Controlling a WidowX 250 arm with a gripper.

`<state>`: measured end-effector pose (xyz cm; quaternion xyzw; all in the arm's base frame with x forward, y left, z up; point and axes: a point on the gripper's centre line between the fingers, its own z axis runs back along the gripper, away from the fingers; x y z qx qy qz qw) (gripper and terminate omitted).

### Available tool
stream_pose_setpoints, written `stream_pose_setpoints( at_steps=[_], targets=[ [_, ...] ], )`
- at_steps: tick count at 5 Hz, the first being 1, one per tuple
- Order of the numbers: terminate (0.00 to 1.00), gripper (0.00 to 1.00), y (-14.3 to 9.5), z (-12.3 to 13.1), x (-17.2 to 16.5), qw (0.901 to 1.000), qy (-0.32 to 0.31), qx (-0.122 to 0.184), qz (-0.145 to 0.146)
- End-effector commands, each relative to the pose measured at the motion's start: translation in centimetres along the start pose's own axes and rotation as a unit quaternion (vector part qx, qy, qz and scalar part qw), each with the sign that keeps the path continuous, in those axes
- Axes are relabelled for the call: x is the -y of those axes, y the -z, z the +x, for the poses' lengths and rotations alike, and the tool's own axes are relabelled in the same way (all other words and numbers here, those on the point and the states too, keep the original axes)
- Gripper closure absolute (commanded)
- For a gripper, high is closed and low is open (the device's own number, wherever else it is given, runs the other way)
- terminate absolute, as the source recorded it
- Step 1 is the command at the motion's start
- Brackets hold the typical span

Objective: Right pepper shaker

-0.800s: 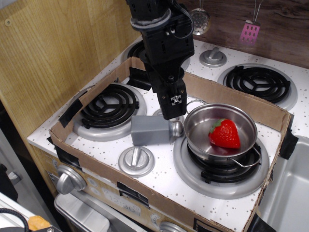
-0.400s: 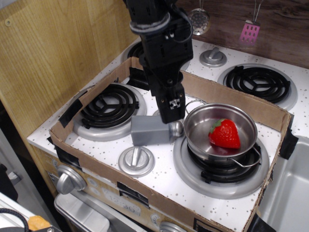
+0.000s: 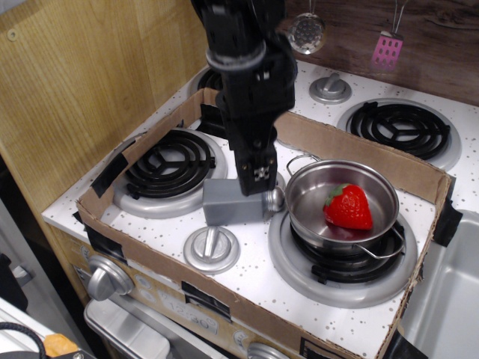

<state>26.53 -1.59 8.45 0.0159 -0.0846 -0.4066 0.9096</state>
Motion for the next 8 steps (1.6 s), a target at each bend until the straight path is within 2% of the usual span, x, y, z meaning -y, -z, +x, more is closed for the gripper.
stream_pose_setpoints(
  at_steps=[1,2,7,8],
  targets=[
    [0.0,0.0,2.9,0.0,-1.6,0.9988,0.034,0.012,0.033],
    [0.0,0.0,4.2,-0.3,-1.9,0.9983,0.05,0.01,0.028],
    [0.0,0.0,6.5,-1.8,-2.5,0.997,0.076,0.015,0.008],
    [0.0,1.0,6.5,-1.7,-2.7,0.9962,0.085,0.018,0.001]
  ],
)
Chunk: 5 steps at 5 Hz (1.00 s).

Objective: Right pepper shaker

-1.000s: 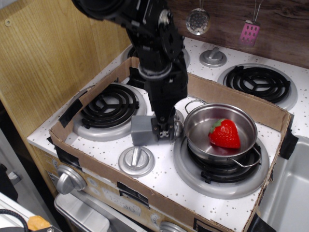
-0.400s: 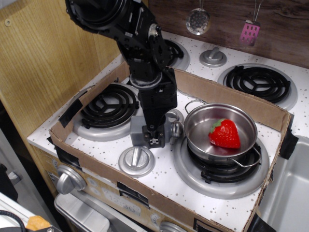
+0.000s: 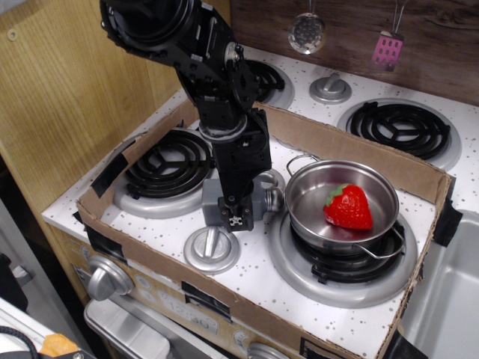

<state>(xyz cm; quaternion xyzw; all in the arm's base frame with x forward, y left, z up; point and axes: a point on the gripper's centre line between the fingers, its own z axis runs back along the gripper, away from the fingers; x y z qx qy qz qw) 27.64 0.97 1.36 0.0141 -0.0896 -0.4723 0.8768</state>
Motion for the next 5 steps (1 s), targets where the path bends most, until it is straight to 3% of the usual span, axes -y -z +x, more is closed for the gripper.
stream_pose_setpoints(
  at_steps=[1,2,4,5],
  targets=[
    [0.0,1.0,-0.8,0.8,-1.6,0.9991,0.018,0.039,0.005],
    [0.0,1.0,-1.0,0.8,-2.5,0.9968,0.015,0.078,0.009],
    [0.0,1.0,-2.6,0.1,-4.5,0.9904,-0.019,0.127,0.051],
    [0.0,1.0,-2.9,-0.4,-5.5,0.9863,-0.035,0.151,0.056]
  ],
)
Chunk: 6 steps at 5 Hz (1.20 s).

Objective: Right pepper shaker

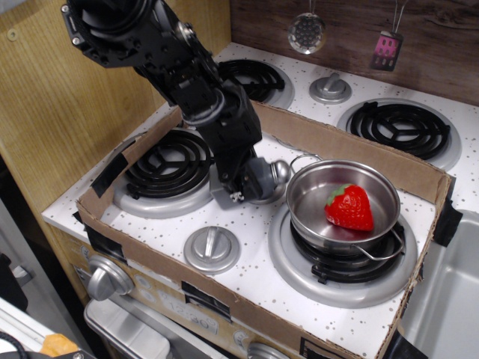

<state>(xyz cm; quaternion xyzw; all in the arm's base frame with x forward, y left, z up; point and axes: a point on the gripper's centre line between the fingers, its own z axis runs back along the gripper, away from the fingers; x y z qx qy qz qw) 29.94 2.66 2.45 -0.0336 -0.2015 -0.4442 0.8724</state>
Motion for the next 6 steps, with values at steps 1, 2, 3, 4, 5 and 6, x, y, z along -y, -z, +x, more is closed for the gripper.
stream_pose_setpoints(
  at_steps=[1,2,3,4,5,6],
  targets=[
    [0.0,1.0,-2.4,-0.4,-3.2,0.9966,-0.005,0.057,0.059],
    [0.0,1.0,-2.7,-1.2,-3.4,0.9945,-0.01,0.071,0.076],
    [0.0,1.0,-2.6,-2.2,-3.5,0.9898,-0.025,0.106,0.092],
    [0.0,1.0,-3.0,-2.9,-4.2,0.9825,-0.036,0.138,0.119],
    [0.0,1.0,-3.8,-3.6,-5.4,0.9785,-0.043,0.163,0.119],
    [0.0,1.0,-4.4,-4.1,-6.0,0.9759,-0.048,0.18,0.114]
  ],
)
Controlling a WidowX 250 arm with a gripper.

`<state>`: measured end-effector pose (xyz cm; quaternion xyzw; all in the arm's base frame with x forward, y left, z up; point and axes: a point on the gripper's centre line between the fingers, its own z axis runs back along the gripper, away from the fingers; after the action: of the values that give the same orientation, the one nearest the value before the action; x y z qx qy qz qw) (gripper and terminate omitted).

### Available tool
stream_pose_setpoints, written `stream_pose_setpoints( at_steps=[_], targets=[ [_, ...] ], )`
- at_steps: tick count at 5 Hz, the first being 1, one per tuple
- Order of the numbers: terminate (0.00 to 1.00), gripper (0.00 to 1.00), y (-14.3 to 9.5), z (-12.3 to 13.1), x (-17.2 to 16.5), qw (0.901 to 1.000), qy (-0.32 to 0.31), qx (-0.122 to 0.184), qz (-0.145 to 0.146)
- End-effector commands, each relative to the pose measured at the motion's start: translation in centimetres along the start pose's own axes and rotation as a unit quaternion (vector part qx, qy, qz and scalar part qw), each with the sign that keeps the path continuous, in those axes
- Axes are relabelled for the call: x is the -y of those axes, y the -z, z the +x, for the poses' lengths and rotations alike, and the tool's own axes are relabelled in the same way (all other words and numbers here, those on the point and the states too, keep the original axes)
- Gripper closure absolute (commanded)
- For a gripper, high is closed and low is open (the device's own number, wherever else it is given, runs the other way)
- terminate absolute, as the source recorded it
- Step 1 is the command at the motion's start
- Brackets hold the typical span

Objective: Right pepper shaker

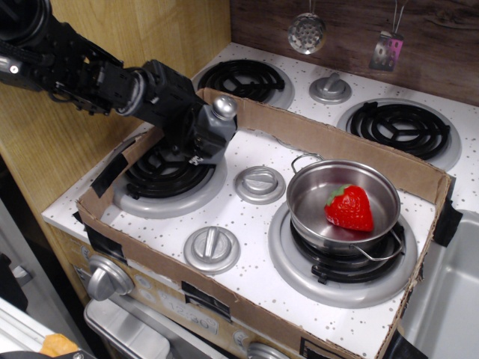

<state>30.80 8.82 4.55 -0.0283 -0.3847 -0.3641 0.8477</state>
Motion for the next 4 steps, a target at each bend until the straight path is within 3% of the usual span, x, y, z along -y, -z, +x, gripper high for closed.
stream_pose_setpoints(
  at_steps=[1,4],
  targets=[
    [0.0,1.0,-1.0,-1.1,-1.4,0.9999,-0.001,0.015,0.008],
    [0.0,1.0,0.5,-3.4,-0.3,0.9993,-0.016,0.034,-0.005]
  ],
)
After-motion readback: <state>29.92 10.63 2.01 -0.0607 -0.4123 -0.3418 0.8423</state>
